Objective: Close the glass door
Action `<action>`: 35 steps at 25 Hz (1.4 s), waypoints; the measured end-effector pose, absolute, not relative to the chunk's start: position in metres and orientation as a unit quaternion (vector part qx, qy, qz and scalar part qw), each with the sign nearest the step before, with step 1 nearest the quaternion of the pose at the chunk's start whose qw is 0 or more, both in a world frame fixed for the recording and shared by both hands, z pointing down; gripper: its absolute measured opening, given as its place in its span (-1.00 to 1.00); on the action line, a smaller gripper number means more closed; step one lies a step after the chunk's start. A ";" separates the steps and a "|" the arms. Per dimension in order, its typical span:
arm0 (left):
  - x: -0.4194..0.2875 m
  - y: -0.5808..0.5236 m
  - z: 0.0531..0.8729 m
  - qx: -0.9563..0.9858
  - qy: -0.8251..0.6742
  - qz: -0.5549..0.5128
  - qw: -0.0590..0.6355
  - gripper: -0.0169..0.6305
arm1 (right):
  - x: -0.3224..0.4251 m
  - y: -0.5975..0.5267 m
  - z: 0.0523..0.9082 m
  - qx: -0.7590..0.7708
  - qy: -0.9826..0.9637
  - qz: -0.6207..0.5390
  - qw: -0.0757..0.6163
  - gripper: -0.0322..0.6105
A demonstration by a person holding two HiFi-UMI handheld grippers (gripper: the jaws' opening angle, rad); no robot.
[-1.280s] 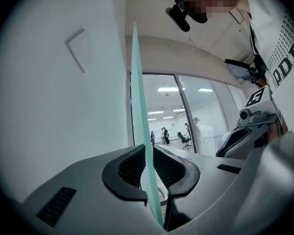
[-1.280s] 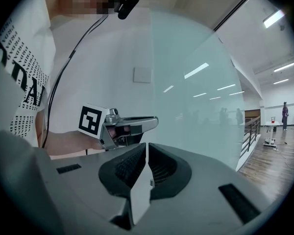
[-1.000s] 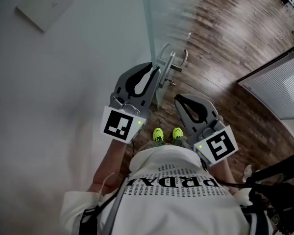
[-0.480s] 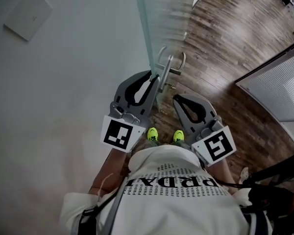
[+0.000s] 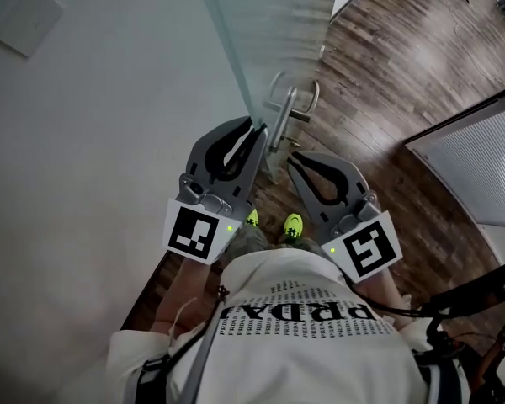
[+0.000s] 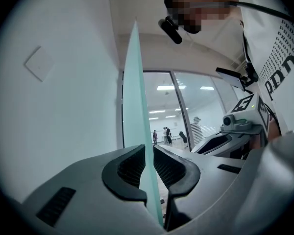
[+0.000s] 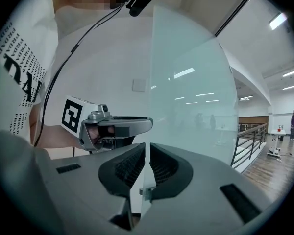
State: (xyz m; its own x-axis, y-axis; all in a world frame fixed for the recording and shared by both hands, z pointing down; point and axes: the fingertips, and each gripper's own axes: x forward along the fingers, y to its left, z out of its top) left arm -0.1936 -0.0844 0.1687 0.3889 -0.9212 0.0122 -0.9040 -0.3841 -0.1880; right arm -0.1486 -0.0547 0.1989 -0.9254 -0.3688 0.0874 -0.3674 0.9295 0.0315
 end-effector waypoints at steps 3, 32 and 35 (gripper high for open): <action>-0.188 -0.091 0.182 -0.836 0.542 -0.053 0.073 -0.82 | -0.146 -0.064 0.213 0.200 -0.979 -0.007 0.048 -0.90; -0.046 -0.095 0.261 -0.889 0.453 -0.039 0.063 -0.73 | -0.039 -0.080 0.286 0.299 -0.943 -0.071 0.129 -0.82; -0.040 -0.080 0.270 -0.884 0.460 -0.029 0.075 -0.73 | -0.034 -0.067 0.295 0.284 -0.946 -0.088 0.130 -0.82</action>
